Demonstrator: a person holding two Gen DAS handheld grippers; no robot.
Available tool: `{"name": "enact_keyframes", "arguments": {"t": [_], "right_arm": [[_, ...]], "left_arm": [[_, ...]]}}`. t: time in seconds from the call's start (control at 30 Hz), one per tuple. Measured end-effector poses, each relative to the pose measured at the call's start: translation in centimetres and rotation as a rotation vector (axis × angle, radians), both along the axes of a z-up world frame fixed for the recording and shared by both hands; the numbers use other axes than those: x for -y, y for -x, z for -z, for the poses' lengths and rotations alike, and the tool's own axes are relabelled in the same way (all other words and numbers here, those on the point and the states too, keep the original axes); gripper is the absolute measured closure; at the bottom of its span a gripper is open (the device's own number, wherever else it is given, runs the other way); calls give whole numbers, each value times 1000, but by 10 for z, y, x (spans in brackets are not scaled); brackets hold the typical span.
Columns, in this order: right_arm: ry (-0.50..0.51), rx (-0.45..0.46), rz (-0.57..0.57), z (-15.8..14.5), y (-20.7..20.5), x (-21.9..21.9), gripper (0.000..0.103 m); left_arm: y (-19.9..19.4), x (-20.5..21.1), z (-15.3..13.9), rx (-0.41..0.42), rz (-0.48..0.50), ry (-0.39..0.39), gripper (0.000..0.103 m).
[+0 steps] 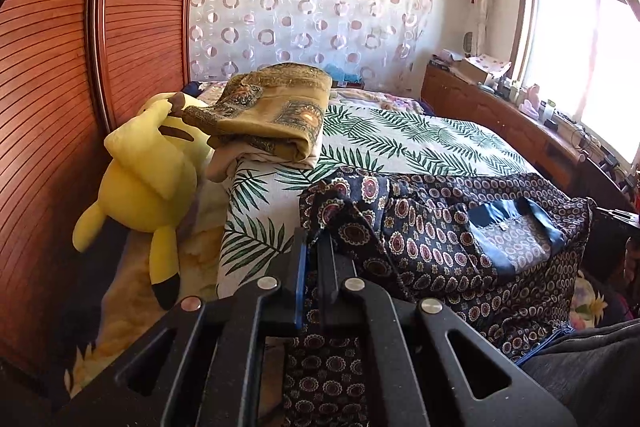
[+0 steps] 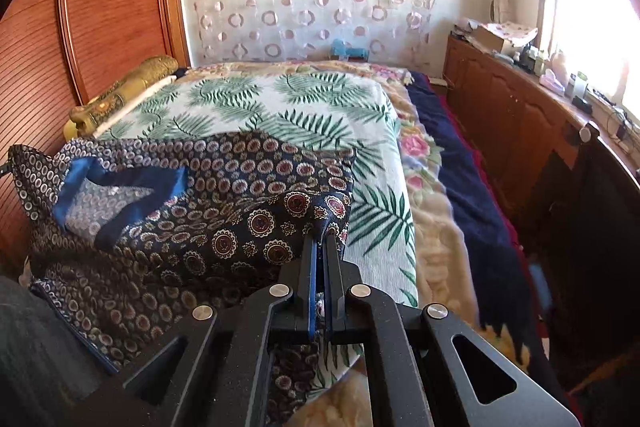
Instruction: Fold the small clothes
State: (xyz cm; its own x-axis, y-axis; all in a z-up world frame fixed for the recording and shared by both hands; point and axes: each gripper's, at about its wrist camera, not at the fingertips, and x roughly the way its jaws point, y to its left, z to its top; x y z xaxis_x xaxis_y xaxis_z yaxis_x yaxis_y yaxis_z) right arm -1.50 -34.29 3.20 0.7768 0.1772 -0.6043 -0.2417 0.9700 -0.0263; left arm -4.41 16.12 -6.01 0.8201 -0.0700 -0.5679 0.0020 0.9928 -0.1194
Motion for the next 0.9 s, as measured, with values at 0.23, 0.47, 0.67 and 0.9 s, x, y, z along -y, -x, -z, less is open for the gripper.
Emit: {"name": "enact_keyframes", "arguments": {"t": [0.23, 0.47, 0.67, 0.9], "right_arm": [[15, -11, 0, -9, -3, 0, 98], [28, 49, 6, -32, 2, 6, 72], [41, 99, 16, -50, -7, 5, 54], [-14, 62, -11, -43, -62, 0, 54]], "left_arm": [[5, 5, -17, 57, 51, -24, 58], [-16, 7, -33, 91, 74, -19, 24], [-65, 7, -35, 43, 81, -20, 23], [-117, 0, -23, -64, 91, -26, 23]]}}
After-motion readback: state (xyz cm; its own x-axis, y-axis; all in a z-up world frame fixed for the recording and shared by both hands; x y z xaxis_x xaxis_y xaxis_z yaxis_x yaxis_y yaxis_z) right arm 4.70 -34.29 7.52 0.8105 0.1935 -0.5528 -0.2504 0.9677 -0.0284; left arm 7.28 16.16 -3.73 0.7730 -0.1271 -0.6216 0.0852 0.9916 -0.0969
